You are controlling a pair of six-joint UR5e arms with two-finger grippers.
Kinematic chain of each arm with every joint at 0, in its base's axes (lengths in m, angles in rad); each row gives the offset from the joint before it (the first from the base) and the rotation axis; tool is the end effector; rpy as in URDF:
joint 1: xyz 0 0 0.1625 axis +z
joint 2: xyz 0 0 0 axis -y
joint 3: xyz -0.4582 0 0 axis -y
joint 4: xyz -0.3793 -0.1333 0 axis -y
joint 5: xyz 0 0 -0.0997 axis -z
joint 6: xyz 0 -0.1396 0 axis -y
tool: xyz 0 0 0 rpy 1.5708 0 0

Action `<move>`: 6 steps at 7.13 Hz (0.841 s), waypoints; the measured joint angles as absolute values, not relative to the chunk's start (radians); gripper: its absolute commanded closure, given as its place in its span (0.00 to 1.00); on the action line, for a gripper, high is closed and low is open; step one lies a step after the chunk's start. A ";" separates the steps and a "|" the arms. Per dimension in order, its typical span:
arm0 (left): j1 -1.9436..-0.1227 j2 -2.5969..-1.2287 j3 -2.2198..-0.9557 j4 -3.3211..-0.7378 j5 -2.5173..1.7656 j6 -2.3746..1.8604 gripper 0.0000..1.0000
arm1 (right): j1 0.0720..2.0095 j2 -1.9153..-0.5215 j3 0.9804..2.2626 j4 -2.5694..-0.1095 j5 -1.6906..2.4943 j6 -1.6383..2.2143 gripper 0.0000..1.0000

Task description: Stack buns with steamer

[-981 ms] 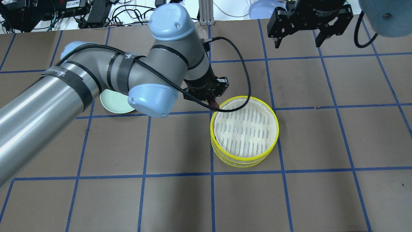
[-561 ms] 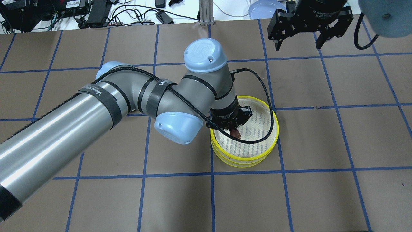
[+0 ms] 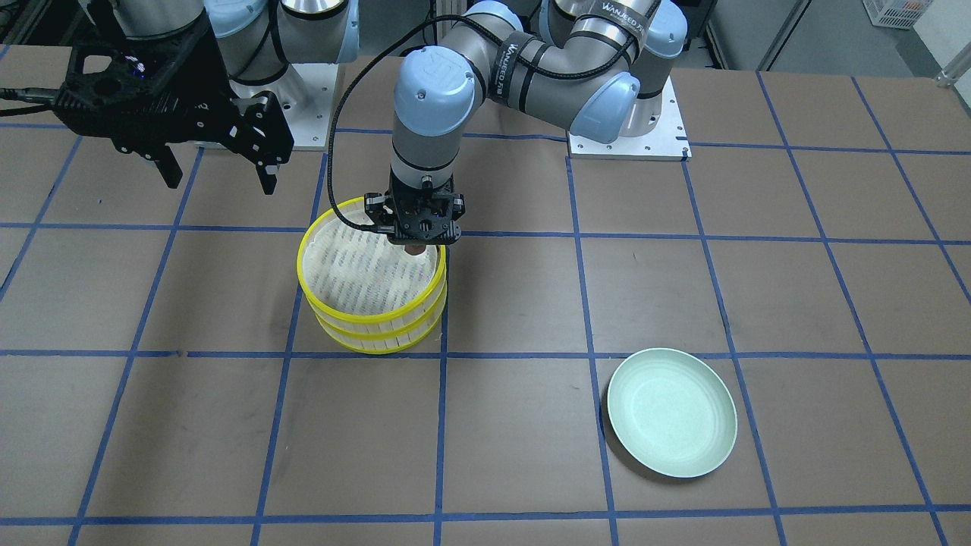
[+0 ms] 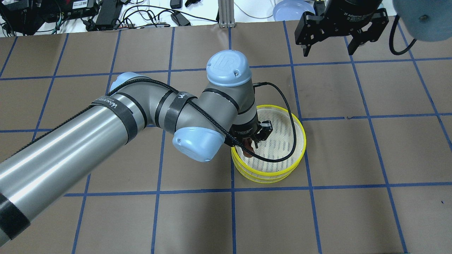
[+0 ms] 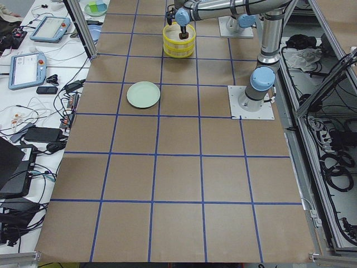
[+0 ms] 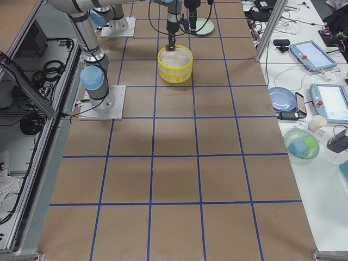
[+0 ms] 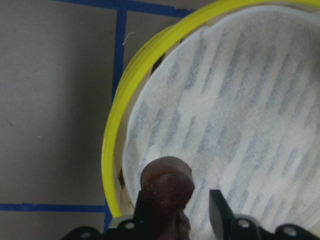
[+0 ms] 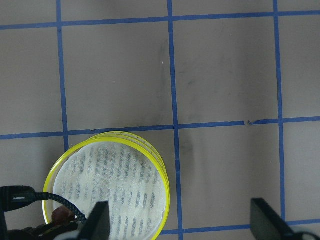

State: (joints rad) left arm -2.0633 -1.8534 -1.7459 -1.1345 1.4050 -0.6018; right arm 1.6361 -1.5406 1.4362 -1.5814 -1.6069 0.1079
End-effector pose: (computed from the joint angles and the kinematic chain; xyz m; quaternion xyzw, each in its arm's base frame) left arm -0.4048 -0.4237 0.2951 0.0553 -0.9950 -0.0522 0.0652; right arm 0.1610 -0.4967 0.5329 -0.0223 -0.9979 0.0588 0.0130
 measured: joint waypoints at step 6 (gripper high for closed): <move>-1.986 -1.821 -1.688 -1.159 1.483 -0.519 0.00 | 1.637 -1.542 1.456 -1.592 -1.606 0.107 0.00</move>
State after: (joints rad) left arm -1.9858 -1.8209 -1.6875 -1.1588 1.4831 -0.5194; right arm 1.6366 -1.5420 1.4557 -1.5923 -1.6062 0.1074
